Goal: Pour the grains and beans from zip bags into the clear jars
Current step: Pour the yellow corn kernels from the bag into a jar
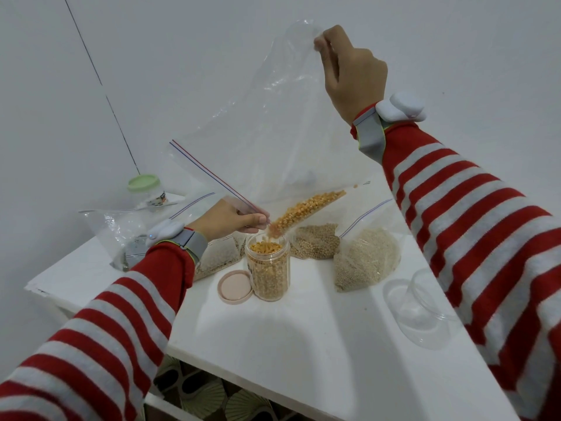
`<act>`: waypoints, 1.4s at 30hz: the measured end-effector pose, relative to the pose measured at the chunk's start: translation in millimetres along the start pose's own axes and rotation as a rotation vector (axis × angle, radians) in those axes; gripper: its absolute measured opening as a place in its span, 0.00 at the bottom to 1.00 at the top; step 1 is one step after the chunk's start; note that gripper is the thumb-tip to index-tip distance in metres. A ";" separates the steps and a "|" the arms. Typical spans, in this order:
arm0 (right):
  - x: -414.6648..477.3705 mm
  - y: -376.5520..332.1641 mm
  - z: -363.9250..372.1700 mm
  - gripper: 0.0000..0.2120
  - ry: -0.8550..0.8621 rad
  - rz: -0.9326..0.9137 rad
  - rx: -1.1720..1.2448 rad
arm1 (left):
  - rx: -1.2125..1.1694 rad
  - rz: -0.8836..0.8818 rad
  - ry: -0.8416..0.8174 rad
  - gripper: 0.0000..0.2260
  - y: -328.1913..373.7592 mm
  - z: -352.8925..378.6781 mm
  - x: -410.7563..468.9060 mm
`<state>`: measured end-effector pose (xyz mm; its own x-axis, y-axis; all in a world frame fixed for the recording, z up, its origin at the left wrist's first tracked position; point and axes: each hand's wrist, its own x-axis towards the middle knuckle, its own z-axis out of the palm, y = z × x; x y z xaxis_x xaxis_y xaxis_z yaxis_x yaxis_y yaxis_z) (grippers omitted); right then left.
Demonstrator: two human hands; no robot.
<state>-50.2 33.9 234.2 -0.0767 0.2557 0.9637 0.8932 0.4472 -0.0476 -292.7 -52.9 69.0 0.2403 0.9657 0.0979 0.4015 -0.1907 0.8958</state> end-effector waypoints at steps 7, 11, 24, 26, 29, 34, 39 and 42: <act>1.0 -2.3 3.4 0.34 0.032 0.010 0.024 | 0.006 0.002 0.000 0.08 0.1 -0.7 0.1; 1.3 -2.0 3.2 0.27 -0.004 -0.006 -0.003 | 0.003 -0.007 -0.009 0.09 -0.6 -1.1 -1.2; 0.3 -8.8 8.6 0.22 0.036 -0.022 0.030 | 0.008 -0.028 -0.010 0.10 -7.1 -5.6 -3.1; 1.3 -10.1 9.9 0.22 0.041 -0.025 0.028 | 0.009 -0.033 -0.012 0.11 -8.2 -6.6 -2.4; 2.8 -12.3 10.2 0.22 0.052 -0.040 0.030 | 0.005 -0.050 -0.009 0.10 -8.6 -7.2 -1.2; 5.7 -16.5 10.0 0.21 0.067 -0.061 0.031 | 0.012 -0.045 -0.006 0.10 -8.2 -6.5 -2.3; 7.5 -22.7 10.7 0.22 0.039 -0.098 0.025 | -0.038 -0.064 0.010 0.09 -12.1 -6.9 -3.1; 8.6 -29.4 10.5 0.24 0.077 -0.114 0.025 | -0.078 -0.071 0.028 0.09 -13.4 -5.3 -5.4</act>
<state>-81.7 32.0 241.1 -0.1424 0.1358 0.9804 0.8693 0.4908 0.0583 -304.0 -54.6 58.8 0.1887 0.9810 0.0442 0.3461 -0.1085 0.9319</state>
